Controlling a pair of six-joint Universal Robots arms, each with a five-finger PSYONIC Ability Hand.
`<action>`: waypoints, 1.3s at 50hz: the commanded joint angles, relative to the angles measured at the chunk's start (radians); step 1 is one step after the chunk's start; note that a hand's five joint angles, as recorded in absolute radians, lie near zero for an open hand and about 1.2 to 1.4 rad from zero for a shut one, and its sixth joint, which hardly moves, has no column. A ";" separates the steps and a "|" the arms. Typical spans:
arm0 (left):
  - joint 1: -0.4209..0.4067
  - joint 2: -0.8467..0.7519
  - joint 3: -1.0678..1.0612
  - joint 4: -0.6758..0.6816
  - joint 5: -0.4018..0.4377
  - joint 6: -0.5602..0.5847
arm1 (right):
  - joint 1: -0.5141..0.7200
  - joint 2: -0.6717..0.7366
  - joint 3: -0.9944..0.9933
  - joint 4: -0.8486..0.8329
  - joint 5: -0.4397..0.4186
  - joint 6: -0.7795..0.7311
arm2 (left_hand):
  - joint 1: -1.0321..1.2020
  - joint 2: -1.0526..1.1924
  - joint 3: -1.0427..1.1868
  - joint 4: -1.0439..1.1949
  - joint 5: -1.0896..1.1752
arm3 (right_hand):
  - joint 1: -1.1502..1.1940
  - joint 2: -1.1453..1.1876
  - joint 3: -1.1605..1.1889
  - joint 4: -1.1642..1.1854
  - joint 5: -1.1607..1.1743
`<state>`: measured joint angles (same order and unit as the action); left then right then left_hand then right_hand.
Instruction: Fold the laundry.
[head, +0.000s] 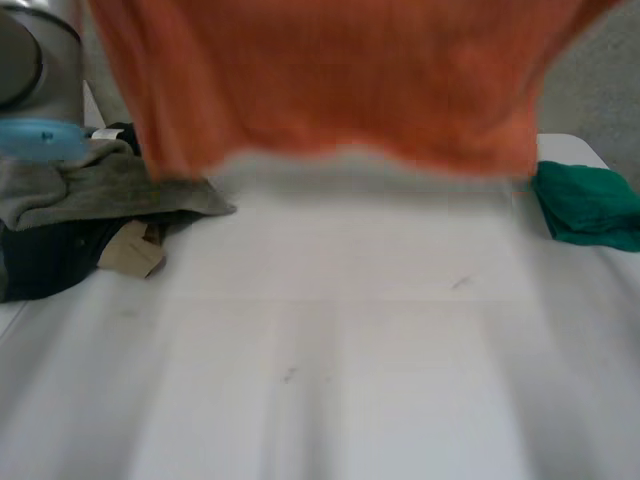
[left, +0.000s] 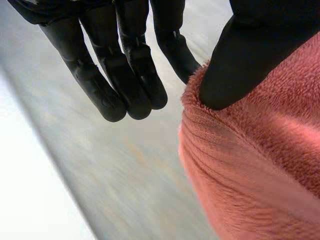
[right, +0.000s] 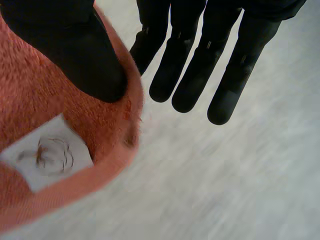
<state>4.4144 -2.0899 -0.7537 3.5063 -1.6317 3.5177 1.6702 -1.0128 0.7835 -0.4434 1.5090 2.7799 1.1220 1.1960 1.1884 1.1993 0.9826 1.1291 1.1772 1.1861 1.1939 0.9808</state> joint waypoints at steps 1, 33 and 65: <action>0.025 0.053 -0.094 0.039 -0.008 -0.071 | -0.001 -0.021 0.031 -0.055 -0.039 0.029 | 0.274 0.200 0.208 0.197 0.239 | 0.267 0.219 0.210 0.202 0.241; 0.006 0.097 -1.007 -0.018 0.110 -0.020 | -0.116 -0.013 0.760 0.318 -0.193 -0.270 | 0.164 0.090 0.097 0.086 0.128 | 0.267 0.219 0.210 0.202 0.241; 0.108 0.007 -0.702 -0.586 0.219 0.153 | -0.115 -0.018 0.793 0.259 -0.214 -0.273 | -0.571 -0.645 -0.637 -0.648 -0.606 | 0.267 0.219 0.210 0.202 0.241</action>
<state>4.5268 -2.0983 -1.4057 2.9091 -1.3982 3.6111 1.5545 -1.0313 1.5766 -0.1834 1.2959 2.5067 0.5196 0.5167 0.5201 0.5075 0.3314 1.1289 1.1772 1.1862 1.1941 1.0019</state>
